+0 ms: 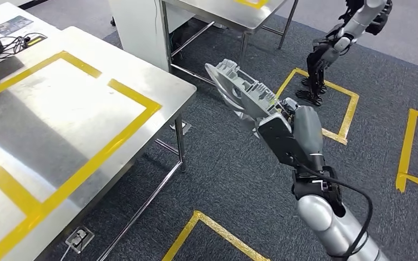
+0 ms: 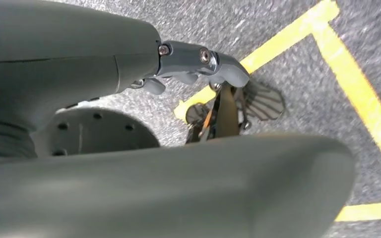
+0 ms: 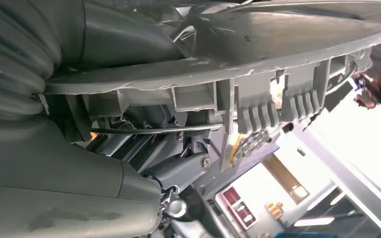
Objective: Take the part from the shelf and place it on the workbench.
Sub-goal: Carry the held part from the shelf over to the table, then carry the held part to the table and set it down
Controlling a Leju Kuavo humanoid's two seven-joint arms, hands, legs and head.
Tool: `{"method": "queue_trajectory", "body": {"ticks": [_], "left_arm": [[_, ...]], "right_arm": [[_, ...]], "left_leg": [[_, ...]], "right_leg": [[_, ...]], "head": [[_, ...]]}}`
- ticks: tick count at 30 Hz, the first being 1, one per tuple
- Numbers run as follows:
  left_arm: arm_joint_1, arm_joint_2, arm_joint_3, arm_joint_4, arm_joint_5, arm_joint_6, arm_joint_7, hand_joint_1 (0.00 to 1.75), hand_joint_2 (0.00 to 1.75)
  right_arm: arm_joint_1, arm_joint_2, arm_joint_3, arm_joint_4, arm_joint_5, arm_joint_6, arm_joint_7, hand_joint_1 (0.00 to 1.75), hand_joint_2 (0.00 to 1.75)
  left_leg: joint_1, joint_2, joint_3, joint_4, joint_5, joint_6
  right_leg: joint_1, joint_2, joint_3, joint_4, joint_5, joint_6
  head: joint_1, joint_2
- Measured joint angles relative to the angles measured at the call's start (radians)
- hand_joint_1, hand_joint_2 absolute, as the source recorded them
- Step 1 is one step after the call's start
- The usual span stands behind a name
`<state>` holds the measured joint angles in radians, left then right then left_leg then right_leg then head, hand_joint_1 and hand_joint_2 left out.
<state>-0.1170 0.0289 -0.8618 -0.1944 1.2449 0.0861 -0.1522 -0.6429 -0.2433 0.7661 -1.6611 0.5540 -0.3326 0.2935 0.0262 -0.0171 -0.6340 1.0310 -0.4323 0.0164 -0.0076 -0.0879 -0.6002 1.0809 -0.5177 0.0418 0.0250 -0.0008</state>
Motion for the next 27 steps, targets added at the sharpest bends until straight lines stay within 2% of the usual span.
{"method": "queue_trajectory", "body": {"ticks": [1, 2, 3, 4, 5, 6, 8, 9, 10, 11, 12, 13, 14, 15, 16, 17, 18, 19, 20, 21, 23, 24, 25, 27], "left_arm": [[0.000, 0.003, -0.001, 0.000, 0.000, -0.008, -0.004, 0.00, 0.00], [-0.001, 0.008, -0.001, 0.000, 0.000, -0.019, -0.002, 0.00, 0.00], [-0.002, 0.015, -0.002, 0.000, 0.001, -0.029, 0.006, 0.00, 0.00], [-0.003, 0.022, -0.003, 0.000, 0.002, -0.036, 0.018, 0.00, 0.00], [-0.003, 0.028, -0.004, 0.000, 0.003, -0.038, 0.032, 0.00, 0.00], [-0.003, 0.033, -0.005, 0.000, 0.003, -0.037, 0.043, 0.00, 0.00], [-0.003, 0.041, -0.007, 0.001, 0.003, -0.034, 0.053, 0.00, 0.00], [-0.003, 0.043, -0.007, 0.001, 0.003, -0.033, 0.055, 0.00, 0.00], [-0.002, 0.045, -0.007, 0.001, 0.004, -0.031, 0.056, 0.00, 0.00], [-0.001, 0.046, -0.008, 0.001, 0.005, -0.030, 0.059, 0.00, 0.00], [0.001, 0.046, -0.009, 0.001, 0.005, -0.030, 0.061, 0.00, 0.00], [0.003, 0.046, -0.010, 0.001, 0.006, -0.030, 0.062, 0.00, 0.00], [0.005, 0.046, -0.011, 0.001, 0.007, -0.031, 0.061, 0.00, 0.00], [0.006, 0.047, -0.012, 0.001, 0.007, -0.032, 0.057, 0.00, 0.00], [0.004, 0.047, -0.013, 0.001, 0.008, -0.033, 0.053, 0.00, 0.00], [0.003, 0.048, -0.013, 0.001, 0.009, -0.035, 0.050, 0.00, 0.00], [0.001, 0.049, -0.014, 0.001, 0.010, -0.035, 0.049, 0.00, 0.00], [0.000, 0.049, -0.015, 0.001, 0.011, -0.036, 0.049, 0.00, 0.00], [0.001, 0.050, -0.015, 0.002, 0.011, -0.037, 0.049, 0.00, 0.00], [0.002, 0.052, -0.016, 0.002, 0.011, -0.037, 0.049, 0.00, 0.00], [0.002, 0.054, -0.017, 0.002, 0.012, -0.037, 0.049, 0.00, 0.00], [-0.001, 0.055, -0.017, 0.002, 0.012, -0.038, 0.048, 0.00, 0.00], [-0.003, 0.055, -0.017, 0.002, 0.012, -0.038, 0.048, 0.00, 0.00], [-0.004, 0.055, -0.017, 0.001, 0.012, -0.039, 0.048, 0.00, 0.00]], "right_arm": [[-0.023, 0.014, 0.013, 0.044, 0.010, 0.003, -0.002, 1.75, 1.75], [-0.050, 0.034, 0.029, 0.095, 0.022, 0.011, -0.004, 1.75, 1.75], [-0.077, 0.053, 0.045, 0.144, 0.036, 0.024, -0.006, 1.75, 1.75], [-0.102, 0.075, 0.061, 0.191, 0.052, 0.041, -0.007, 1.75, 1.75], [-0.125, 0.098, 0.076, 0.232, 0.065, 0.055, -0.007, 1.75, 1.75], [-0.145, 0.119, 0.090, 0.270, 0.076, 0.066, -0.006, 1.75, 1.75], [-0.177, 0.157, 0.114, 0.336, 0.086, 0.076, -0.005, 1.75, 1.75], [-0.190, 0.172, 0.123, 0.360, 0.088, 0.078, -0.006, 1.75, 1.75], [-0.203, 0.184, 0.132, 0.383, 0.091, 0.082, -0.006, 1.75, 1.75], [-0.216, 0.194, 0.140, 0.405, 0.094, 0.088, -0.005, 1.75, 1.75], [-0.230, 0.205, 0.148, 0.424, 0.098, 0.097, -0.003, 1.75, 1.75], [-0.243, 0.217, 0.154, 0.442, 0.101, 0.108, 0.000, 1.75, 1.75], [-0.257, 0.230, 0.160, 0.460, 0.104, 0.119, 0.004, 1.75, 1.75], [-0.271, 0.244, 0.166, 0.478, 0.107, 0.128, 0.007, 1.75, 1.75], [-0.285, 0.255, 0.174, 0.497, 0.110, 0.136, 0.009, 1.75, 1.75], [-0.296, 0.264, 0.182, 0.517, 0.112, 0.141, 0.011, 1.75, 1.75], [-0.304, 0.271, 0.190, 0.535, 0.115, 0.144, 0.012, 1.75, 1.75], [-0.310, 0.276, 0.196, 0.551, 0.117, 0.145, 0.013, 1.75, 1.75], [-0.314, 0.282, 0.201, 0.565, 0.119, 0.145, 0.013, 1.75, 1.75], [-0.319, 0.287, 0.206, 0.576, 0.121, 0.145, 0.013, 1.75, 1.75], [-0.333, 0.296, 0.211, 0.593, 0.122, 0.145, 0.013, 1.75, 1.75], [-0.341, 0.301, 0.213, 0.601, 0.122, 0.145, 0.013, 1.75, 1.75], [-0.348, 0.304, 0.216, 0.607, 0.121, 0.145, 0.012, 1.75, 1.75], [-0.354, 0.311, 0.222, 0.620, 0.121, 0.145, 0.012, 1.75, 1.75]], "left_leg": [[0.000, -0.011, -0.001, 0.000, 0.001, 0.002], [0.000, -0.021, -0.003, 0.001, 0.003, 0.004], [-0.002, -0.032, -0.005, 0.001, 0.004, 0.006], [-0.004, -0.046, -0.006, 0.001, 0.005, 0.006], [-0.007, -0.060, -0.006, 0.001, 0.006, 0.007], [-0.009, -0.075, -0.005, 0.002, 0.007, 0.006], [-0.008, -0.104, -0.008, 0.000, 0.012, 0.004], [-0.004, -0.119, -0.012, -0.001, 0.016, -0.001], [0.003, -0.133, -0.016, -0.003, 0.020, -0.007], [0.009, -0.148, -0.020, -0.007, 0.026, -0.016], [0.014, -0.162, -0.021, -0.014, 0.032, -0.025], [0.012, -0.156, -0.025, -0.018, 0.035, -0.031], [0.008, -0.130, -0.033, -0.010, 0.028, -0.036], [0.004, -0.092, -0.048, 0.016, 0.012, -0.038], [0.001, -0.045, -0.074, 0.066, -0.014, -0.039], [0.002, -0.014, -0.101, 0.127, -0.042, -0.041], [0.003, 0.001, -0.126, 0.182, -0.062, -0.044], [0.004, 0.010, -0.138, 0.215, -0.070, -0.047], [0.006, 0.015, -0.131, 0.212, -0.062, -0.050], [0.007, 0.024, -0.102, 0.170, -0.041, -0.053], [0.006, 0.062, -0.020, 0.045, -0.007, -0.052], [0.004, 0.076, 0.009, 0.002, 0.000, -0.047], [0.002, 0.082, 0.021, -0.017, -0.001, -0.039], [-0.001, 0.061, 0.020, -0.016, 0.003, -0.022]], "right_leg": [[-0.003, 0.033, -0.027, 0.058, -0.031, 0.003], [-0.004, 0.054, -0.058, 0.126, -0.061, 0.004], [-0.004, 0.064, -0.087, 0.184, -0.076, 0.002], [-0.003, 0.070, -0.105, 0.217, -0.076, -0.002], [-0.001, 0.075, -0.106, 0.211, -0.056, -0.009], [0.001, 0.084, -0.092, 0.169, -0.021, -0.018], [0.004, 0.136, -0.042, 0.048, 0.044, -0.040], [0.006, 0.162, -0.022, 0.004, 0.063, -0.049], [0.008, 0.182, -0.010, -0.019, 0.070, -0.056], [0.010, 0.185, -0.002, -0.025, 0.071, -0.060], [0.013, 0.174, 0.003, -0.038, 0.075, -0.064], [0.013, 0.158, 0.015, -0.060, 0.078, -0.066], [0.012, 0.143, 0.028, -0.087, 0.083, -0.069], [0.010, 0.127, 0.039, -0.112, 0.088, -0.072], [0.009, 0.112, 0.046, -0.128, 0.091, -0.071], [0.009, 0.099, 0.047, -0.132, 0.093, -0.073], [0.010, 0.084, 0.046, -0.131, 0.092, -0.072], [0.010, 0.070, 0.045, -0.130, 0.091, -0.070], [0.010, 0.057, 0.044, -0.127, 0.090, -0.068], [0.009, 0.046, 0.041, -0.121, 0.088, -0.065], [0.011, 0.029, 0.035, -0.103, 0.080, -0.053], [0.013, 0.022, 0.032, -0.093, 0.075, -0.045], [0.015, 0.015, 0.030, -0.085, 0.070, -0.037], [0.015, -0.004, 0.030, -0.080, 0.067, -0.026]], "head": [[0.008, 0.000], [0.016, 0.000], [0.022, 0.000], [0.026, 0.000], [0.029, 0.000], [0.032, 0.000], [0.030, 0.000], [0.027, 0.000], [0.026, 0.000], [0.026, 0.000], [0.030, 0.000], [0.034, 0.000], [0.033, 0.000], [0.027, 0.000], [0.020, 0.000], [0.010, 0.000], [0.006, 0.000], [0.003, 0.000], [-0.001, 0.000], [-0.004, 0.000], [-0.011, 0.000], [-0.013, 0.000], [-0.013, 0.000], [-0.011, 0.000]]}}
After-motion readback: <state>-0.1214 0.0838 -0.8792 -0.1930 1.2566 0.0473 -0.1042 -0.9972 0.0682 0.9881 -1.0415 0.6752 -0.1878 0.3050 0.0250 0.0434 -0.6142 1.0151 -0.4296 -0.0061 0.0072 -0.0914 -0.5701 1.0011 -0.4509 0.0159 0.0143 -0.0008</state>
